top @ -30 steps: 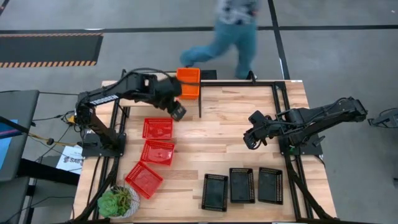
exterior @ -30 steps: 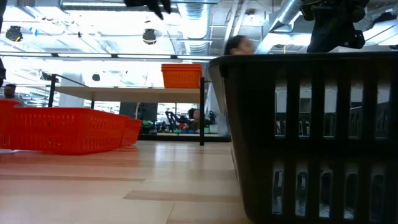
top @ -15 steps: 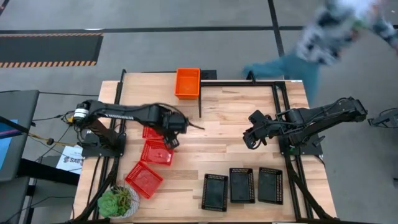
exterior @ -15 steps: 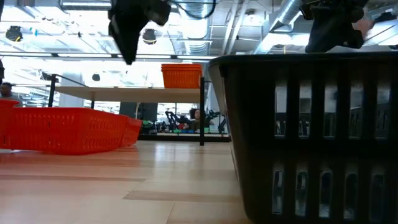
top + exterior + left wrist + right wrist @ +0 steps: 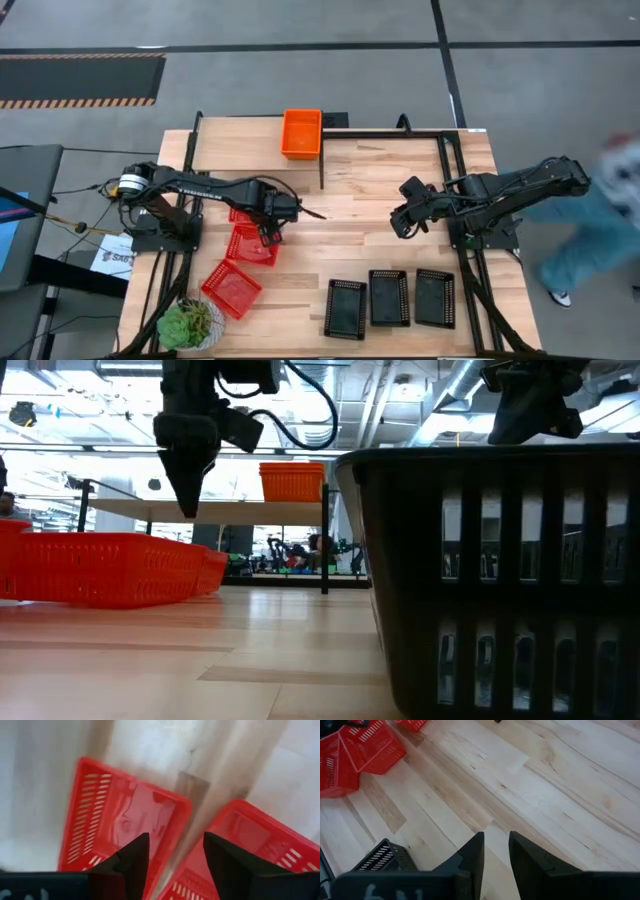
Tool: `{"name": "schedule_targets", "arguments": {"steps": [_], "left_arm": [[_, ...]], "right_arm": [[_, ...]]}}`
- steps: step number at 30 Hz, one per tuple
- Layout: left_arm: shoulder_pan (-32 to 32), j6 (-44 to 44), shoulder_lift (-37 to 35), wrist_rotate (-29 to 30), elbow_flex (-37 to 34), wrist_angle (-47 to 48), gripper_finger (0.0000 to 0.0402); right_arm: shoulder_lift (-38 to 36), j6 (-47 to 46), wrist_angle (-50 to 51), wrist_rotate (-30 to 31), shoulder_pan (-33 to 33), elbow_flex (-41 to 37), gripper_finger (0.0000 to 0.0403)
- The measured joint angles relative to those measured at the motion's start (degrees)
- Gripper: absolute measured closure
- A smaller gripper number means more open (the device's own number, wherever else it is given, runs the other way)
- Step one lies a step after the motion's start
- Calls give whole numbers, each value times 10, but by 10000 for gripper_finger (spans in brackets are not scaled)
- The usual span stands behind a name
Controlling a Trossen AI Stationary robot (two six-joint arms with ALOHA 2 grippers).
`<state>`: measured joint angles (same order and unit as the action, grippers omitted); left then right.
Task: Stack baskets on shelf by color
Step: Put the top red bin on the shelf
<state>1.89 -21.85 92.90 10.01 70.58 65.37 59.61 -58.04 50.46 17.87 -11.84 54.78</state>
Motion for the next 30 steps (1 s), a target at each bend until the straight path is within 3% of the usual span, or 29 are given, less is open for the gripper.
{"name": "schedule_targets", "arguments": {"steps": [8, 21, 25, 30], "left_arm": [[-7, 32, 0, -21, -68, -77, 233], [-24, 32, 0, -22, -110, -131, 237], [-25, 30, 0, -22, -110, -135, 265], [-28, 27, 0, -21, -110, -144, 335]], "right_arm": [[0, 0, 0, 0, 0, 0, 290], [0, 0, 0, 0, 0, 0, 290], [0, 0, 0, 0, 0, 0, 290], [3, 0, 0, 0, 0, 0, 290]]}}
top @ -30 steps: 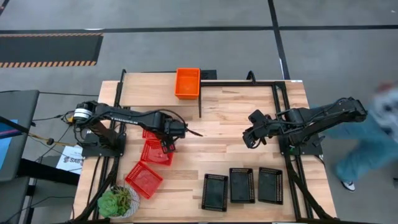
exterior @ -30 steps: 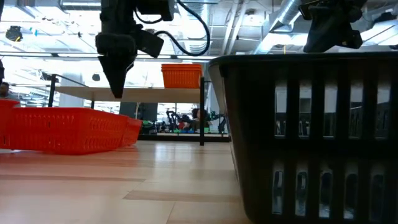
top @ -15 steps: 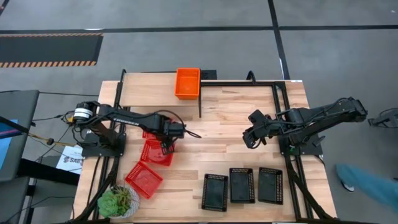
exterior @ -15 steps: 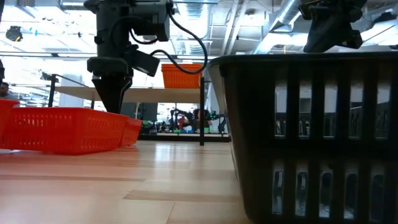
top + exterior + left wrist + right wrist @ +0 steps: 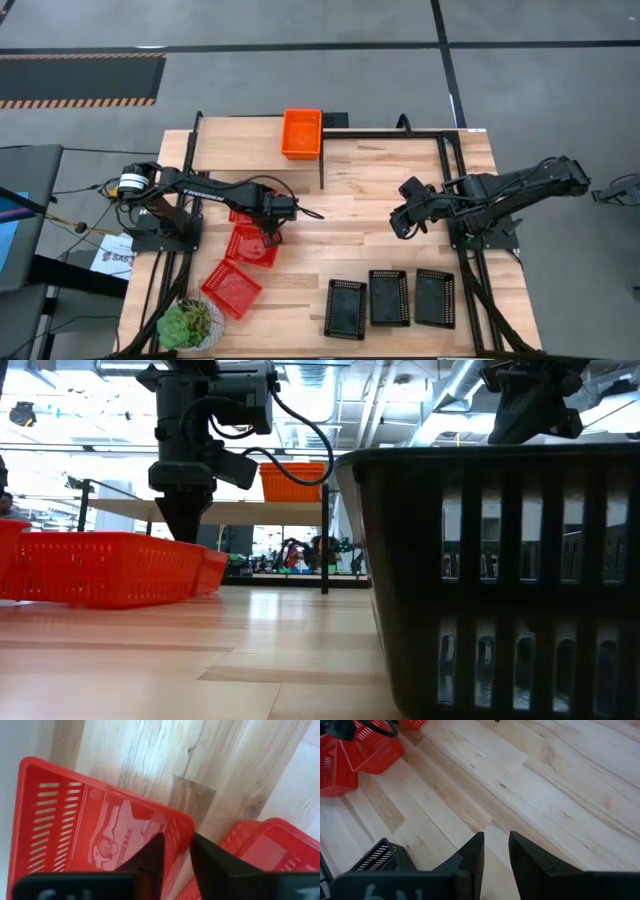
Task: Stack baskets on shelf by color
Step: Put the top red bin on the shelf
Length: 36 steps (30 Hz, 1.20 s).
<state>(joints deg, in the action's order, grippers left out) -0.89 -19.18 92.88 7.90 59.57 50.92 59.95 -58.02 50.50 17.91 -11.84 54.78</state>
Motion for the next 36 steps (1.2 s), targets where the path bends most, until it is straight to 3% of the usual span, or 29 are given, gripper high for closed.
{"name": "schedule_targets", "arguments": {"steps": [5, 17, 26, 36], "left_arm": [[-9, -1, 0, 1, 0, -18, 394], [-22, -31, 0, -17, 14, -28, 400], [-21, -72, 0, -53, 108, -24, 401], [-21, -114, 0, -127, 274, 50, 401]], "right_arm": [[5, 0, 0, 0, 0, 0, 290], [5, 1, 3, 0, 0, 0, 290], [5, 16, 3, -1, 0, 0, 290], [5, 16, 4, -1, 0, 0, 290]]}}
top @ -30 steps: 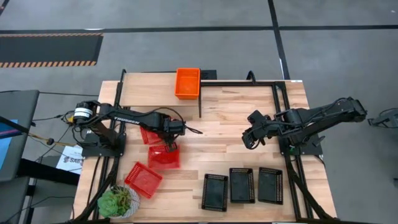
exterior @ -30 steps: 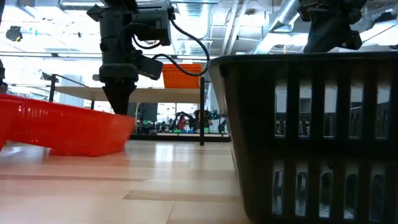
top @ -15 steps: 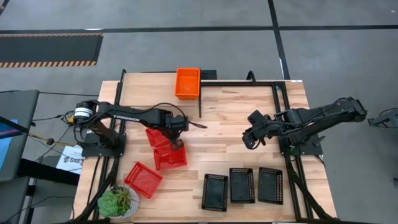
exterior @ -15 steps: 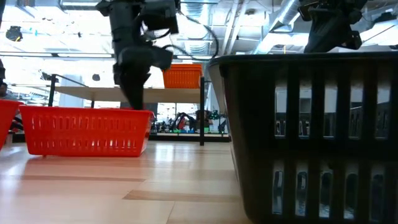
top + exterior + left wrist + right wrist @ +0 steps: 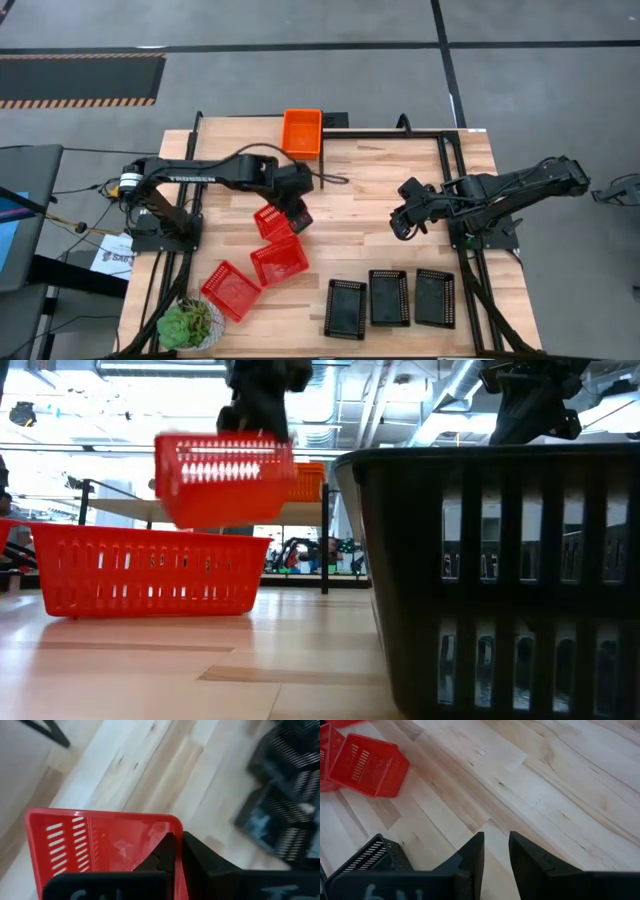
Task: Stack baskets on shelf by color
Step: Put the top red bin on the shelf
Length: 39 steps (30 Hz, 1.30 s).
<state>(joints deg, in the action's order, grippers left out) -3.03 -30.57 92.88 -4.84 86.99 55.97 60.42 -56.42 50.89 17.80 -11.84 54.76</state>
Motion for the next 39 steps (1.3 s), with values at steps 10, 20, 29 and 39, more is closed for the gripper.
{"name": "schedule_targets", "arguments": {"steps": [10, 20, 29, 39], "left_arm": [[0, -121, 0, 39, 169, 112, 401], [-23, -209, 0, 146, 242, 235, 401], [-120, -184, 0, 228, 244, 266, 401], [-274, -127, 0, 252, 244, 217, 401]], "right_arm": [[0, 1, 0, 0, 0, 0, 290], [0, 14, -1, 0, 0, 0, 290], [0, 14, -1, 0, 0, 0, 290], [0, 14, -4, 2, 16, 0, 290]]}}
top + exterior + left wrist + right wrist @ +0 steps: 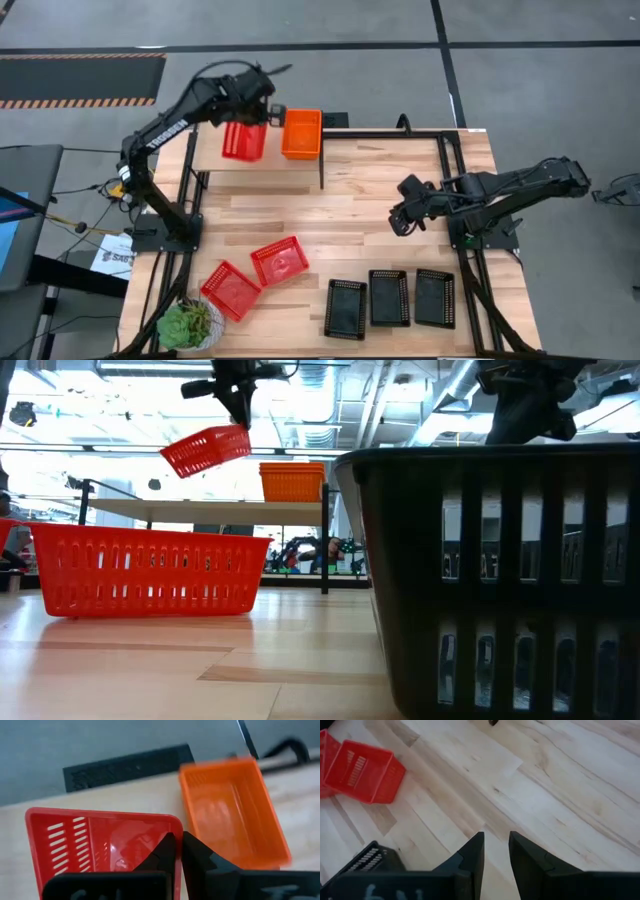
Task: Stack baskets on shelf by color
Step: Put the top red bin on the shelf
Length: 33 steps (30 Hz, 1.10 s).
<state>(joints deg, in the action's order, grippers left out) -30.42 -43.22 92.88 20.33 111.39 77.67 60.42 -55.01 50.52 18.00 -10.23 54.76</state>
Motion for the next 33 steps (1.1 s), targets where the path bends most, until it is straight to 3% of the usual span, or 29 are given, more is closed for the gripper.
{"name": "schedule_targets", "arguments": {"steps": [9, 17, 33], "left_arm": [[-55, 11, 33, -62, -1, -24, 401], [-57, 7, 76, -61, -1, -28, 401], [-67, -17, 85, -74, -1, -97, 401]], "right_arm": [[0, 0, -1, 0, 15, 0, 290], [0, 0, 0, 0, 25, 0, 290], [0, 0, -3, 0, 25, 0, 290]]}}
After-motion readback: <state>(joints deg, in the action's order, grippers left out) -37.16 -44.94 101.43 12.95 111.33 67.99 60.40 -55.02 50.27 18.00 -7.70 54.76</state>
